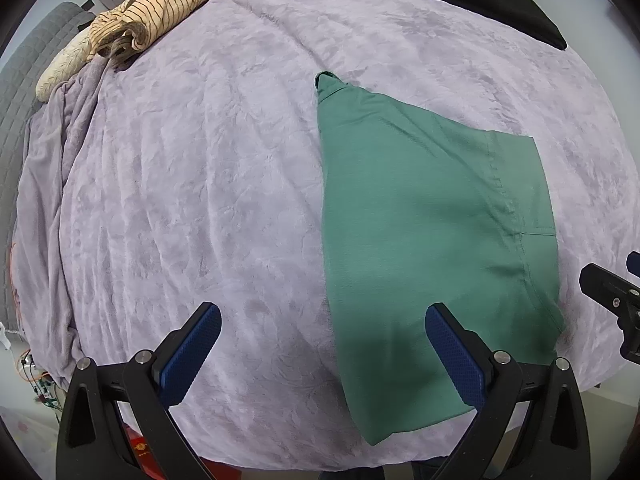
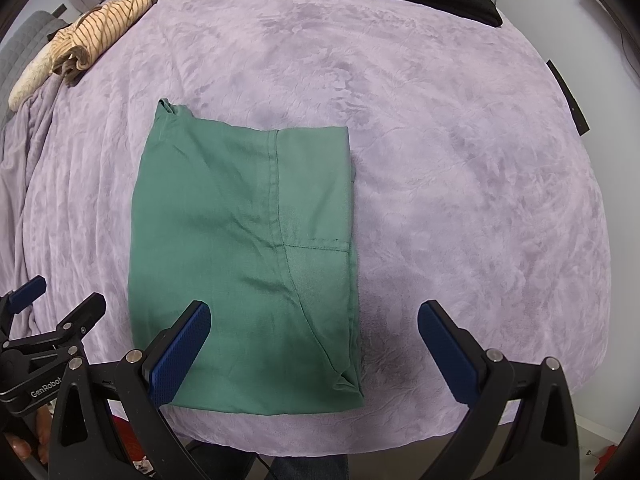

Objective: Fold large clothes

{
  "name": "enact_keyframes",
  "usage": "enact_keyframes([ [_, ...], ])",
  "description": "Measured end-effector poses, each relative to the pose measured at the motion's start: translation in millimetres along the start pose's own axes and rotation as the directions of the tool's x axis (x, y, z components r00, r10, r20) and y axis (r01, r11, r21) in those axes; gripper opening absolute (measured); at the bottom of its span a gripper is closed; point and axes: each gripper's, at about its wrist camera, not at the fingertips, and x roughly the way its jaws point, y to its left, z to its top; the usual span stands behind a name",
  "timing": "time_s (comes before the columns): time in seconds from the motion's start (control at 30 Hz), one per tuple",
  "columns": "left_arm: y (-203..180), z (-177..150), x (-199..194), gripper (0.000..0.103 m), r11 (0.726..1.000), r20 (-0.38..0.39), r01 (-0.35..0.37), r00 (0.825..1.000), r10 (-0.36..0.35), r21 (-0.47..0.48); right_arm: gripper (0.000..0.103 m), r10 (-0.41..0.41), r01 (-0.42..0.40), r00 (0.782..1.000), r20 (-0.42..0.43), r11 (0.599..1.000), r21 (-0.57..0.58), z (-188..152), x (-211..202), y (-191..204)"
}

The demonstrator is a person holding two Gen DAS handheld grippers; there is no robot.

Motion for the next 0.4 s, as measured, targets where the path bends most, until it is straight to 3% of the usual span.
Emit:
enact_keyframes([
  [0.4, 1.4, 3.2, -0.4, 0.102, 1.000, 0.004, 0.022, 1.000, -0.022, -0.012, 0.103, 0.000, 0.000, 1.000, -0.008, 1.000, -0.007, 2.2, 2.7, -0.6],
])
